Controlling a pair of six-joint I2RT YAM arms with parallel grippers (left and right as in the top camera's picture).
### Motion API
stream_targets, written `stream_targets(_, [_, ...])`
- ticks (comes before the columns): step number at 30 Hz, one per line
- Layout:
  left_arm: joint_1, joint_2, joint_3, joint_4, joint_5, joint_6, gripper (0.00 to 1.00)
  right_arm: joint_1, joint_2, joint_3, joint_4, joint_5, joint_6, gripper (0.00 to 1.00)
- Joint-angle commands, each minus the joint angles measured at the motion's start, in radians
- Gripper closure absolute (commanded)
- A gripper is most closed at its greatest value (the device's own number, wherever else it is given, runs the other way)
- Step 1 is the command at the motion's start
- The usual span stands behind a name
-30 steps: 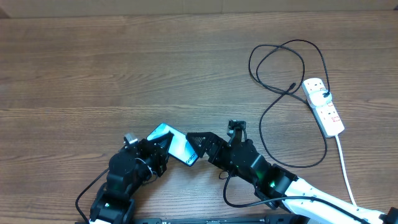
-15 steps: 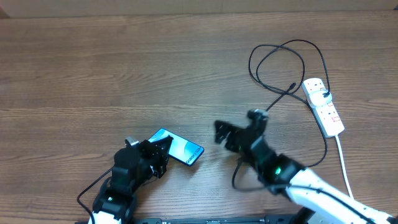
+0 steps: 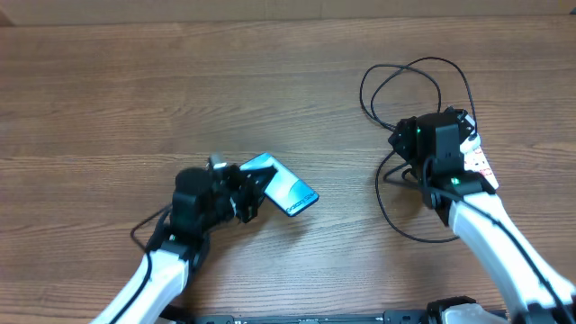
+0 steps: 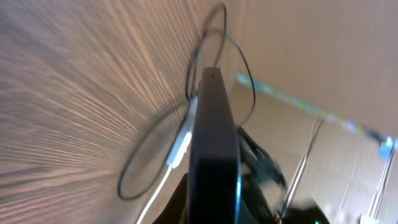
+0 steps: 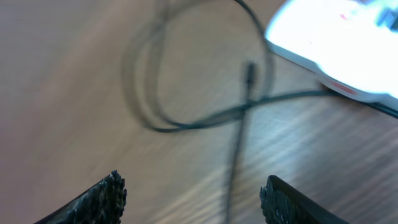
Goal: Plug charger to phone and switch on socket
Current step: 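Move the right gripper to the black cable and grasp its plug end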
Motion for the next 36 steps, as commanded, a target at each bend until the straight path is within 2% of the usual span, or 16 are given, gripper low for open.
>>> stream_targets(1, [-0.005, 0.058, 0.091, 0.013, 0.171, 0.100, 0.96, -0.023, 0.103, 0.056, 0.005, -0.017, -0.035, 0.29])
stream_targets(11, [-0.005, 0.091, 0.119, 0.013, 0.237, 0.135, 0.96, -0.037, 0.386, 0.207, 0.016, -0.015, -0.035, 0.32])
stream_targets(14, [-0.005, 0.091, 0.119, 0.013, 0.241, 0.134, 0.96, -0.039, 0.433, 0.219, 0.036, -0.008, -0.035, 0.36])
stream_targets(16, [-0.005, 0.091, 0.119, 0.013, 0.240, 0.134, 0.96, -0.039, 0.446, 0.219, 0.033, 0.013, -0.034, 0.42])
stream_targets(21, [-0.005, 0.091, 0.119, 0.013, 0.240, 0.134, 0.96, -0.039, 0.462, 0.219, 0.028, 0.072, -0.035, 0.46])
stream_targets(27, [-0.005, 0.091, 0.119, 0.012, 0.241, 0.134, 0.96, -0.038, 0.474, 0.212, 0.017, 0.059, -0.065, 0.66])
stream_targets(32, [-0.005, 0.091, 0.119, 0.012, 0.250, 0.133, 0.96, -0.038, 0.474, 0.208, 0.003, 0.027, -0.067, 0.66])
stream_targets(36, [-0.005, 0.091, 0.119, 0.012, 0.285, 0.133, 0.96, -0.038, 0.480, 0.193, 0.020, 0.007, -0.129, 0.72])
